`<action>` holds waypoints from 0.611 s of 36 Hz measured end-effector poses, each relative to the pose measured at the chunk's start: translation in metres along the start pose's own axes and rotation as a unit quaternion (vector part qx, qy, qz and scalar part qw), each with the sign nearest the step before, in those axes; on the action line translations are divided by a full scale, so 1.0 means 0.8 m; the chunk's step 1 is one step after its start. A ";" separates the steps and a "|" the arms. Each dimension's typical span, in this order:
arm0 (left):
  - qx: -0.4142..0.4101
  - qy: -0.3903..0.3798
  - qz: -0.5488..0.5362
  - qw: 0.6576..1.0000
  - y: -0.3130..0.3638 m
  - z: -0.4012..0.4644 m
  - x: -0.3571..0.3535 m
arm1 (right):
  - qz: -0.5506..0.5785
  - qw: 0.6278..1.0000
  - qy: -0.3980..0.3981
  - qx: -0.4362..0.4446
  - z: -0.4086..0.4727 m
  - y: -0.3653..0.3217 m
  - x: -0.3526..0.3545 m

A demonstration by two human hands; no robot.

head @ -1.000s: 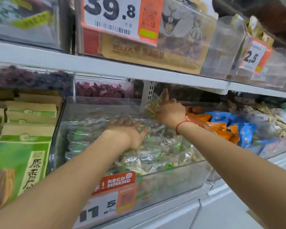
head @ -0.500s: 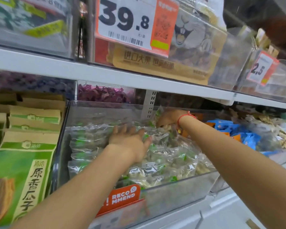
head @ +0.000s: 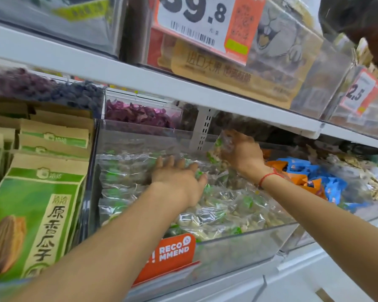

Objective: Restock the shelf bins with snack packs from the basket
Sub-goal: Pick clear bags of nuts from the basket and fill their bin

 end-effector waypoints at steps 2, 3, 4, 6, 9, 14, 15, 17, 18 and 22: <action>-0.001 -0.001 0.001 1.000 0.000 0.000 -0.001 | -0.013 1.000 -0.008 0.005 0.002 -0.006 -0.008; -0.002 -0.001 0.003 1.000 0.001 0.000 -0.001 | -0.024 1.000 -0.019 0.002 0.003 -0.008 -0.011; -0.003 -0.001 0.005 1.000 0.001 0.000 0.000 | -0.035 0.999 -0.033 -0.004 0.005 -0.008 -0.013; -0.004 0.000 0.004 1.000 0.001 0.000 0.000 | -0.044 0.997 -0.067 -0.020 0.008 -0.008 -0.014; -0.005 0.002 0.005 1.000 0.001 -0.001 0.001 | -0.055 0.989 -0.127 -0.052 0.011 -0.012 -0.019; 0.002 -0.009 0.008 1.000 0.001 -0.003 -0.002 | -0.113 0.966 -0.228 -0.048 0.009 -0.025 -0.040; 0.003 -0.012 0.010 1.000 0.001 -0.004 -0.001 | -0.109 0.965 -0.236 -0.044 0.008 -0.026 -0.040; 0.005 -0.015 0.011 1.000 0.001 -0.006 -0.001 | -0.086 0.960 -0.262 -0.041 0.003 -0.029 -0.035; 0.005 -0.014 0.013 1.000 0.001 -0.007 0.000 | -0.068 0.957 -0.279 -0.042 -0.002 -0.030 -0.032; 0.008 -0.002 0.014 1.000 0.000 -0.011 0.004 | -0.031 0.968 -0.245 -0.040 -0.006 -0.020 -0.020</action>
Point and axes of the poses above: each hand's wrist, its own z-axis towards the middle knuckle, its own x-axis out of the back of the hand, y = z × x, the point moved 9 cm from there along z, towards the middle knuckle, and after that the axes turned 10 degrees about z, right-handed, at the moved point
